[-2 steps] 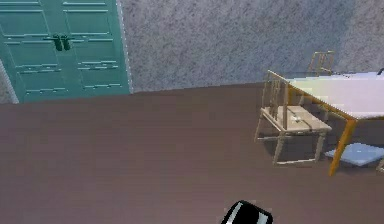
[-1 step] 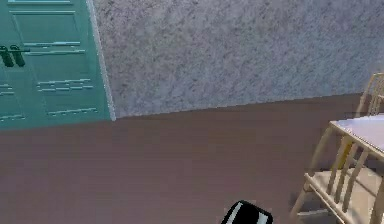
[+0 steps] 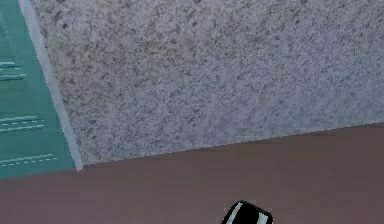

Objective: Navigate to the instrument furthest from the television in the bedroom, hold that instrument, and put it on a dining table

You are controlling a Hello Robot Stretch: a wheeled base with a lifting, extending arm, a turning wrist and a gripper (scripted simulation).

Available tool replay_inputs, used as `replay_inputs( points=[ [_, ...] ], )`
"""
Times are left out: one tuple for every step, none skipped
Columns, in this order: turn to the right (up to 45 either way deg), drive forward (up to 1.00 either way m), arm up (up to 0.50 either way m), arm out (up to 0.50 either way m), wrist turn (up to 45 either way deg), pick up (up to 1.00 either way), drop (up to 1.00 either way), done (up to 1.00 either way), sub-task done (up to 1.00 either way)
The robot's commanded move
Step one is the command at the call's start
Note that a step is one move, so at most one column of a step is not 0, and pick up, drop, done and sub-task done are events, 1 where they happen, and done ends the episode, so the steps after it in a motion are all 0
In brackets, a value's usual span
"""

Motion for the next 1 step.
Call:
replay_inputs(
  points=[
    [9.0,0.0,0.0,0.0,0.0,0.0,0.0,0.0,0.0]
  ],
)
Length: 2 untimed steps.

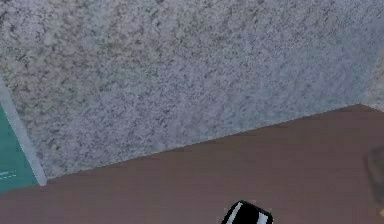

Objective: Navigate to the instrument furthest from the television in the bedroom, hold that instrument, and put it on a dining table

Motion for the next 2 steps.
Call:
replay_inputs(
  points=[
    [0.0,0.2,0.0,0.0,0.0,0.0,0.0,0.0,0.0],
    [36.0,0.0,0.0,0.0,0.0,0.0,0.0,0.0,0.0]
  ],
)
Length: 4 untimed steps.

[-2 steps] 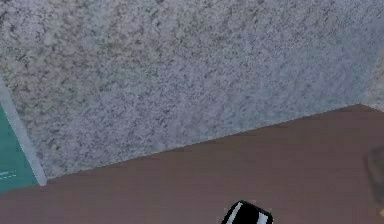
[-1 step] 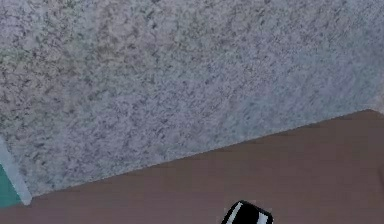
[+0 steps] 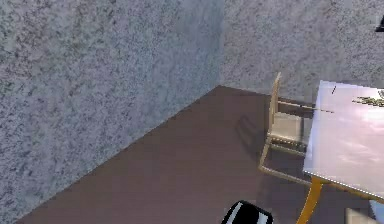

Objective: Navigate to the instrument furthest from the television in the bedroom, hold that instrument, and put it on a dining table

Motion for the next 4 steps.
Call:
replay_inputs(
  points=[
    [0.0,1.0,0.0,0.0,0.0,0.0,0.0,0.0,0.0],
    [6.0,0.0,0.0,0.0,0.0,0.0,0.0,0.0,0.0],
    [0.0,0.4,0.0,0.0,0.0,0.0,0.0,0.0,0.0],
    [45.0,0.0,0.0,0.0,0.0,0.0,0.0,0.0,0.0]
  ],
)
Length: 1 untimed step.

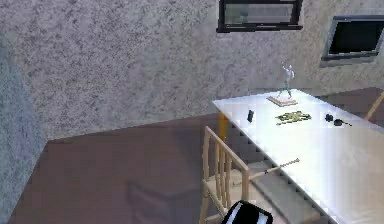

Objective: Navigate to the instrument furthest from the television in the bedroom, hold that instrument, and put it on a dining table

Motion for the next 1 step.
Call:
replay_inputs(
  points=[
    [45.0,0.0,0.0,0.0,0.0,0.0,0.0,0.0,0.0]
  ],
)
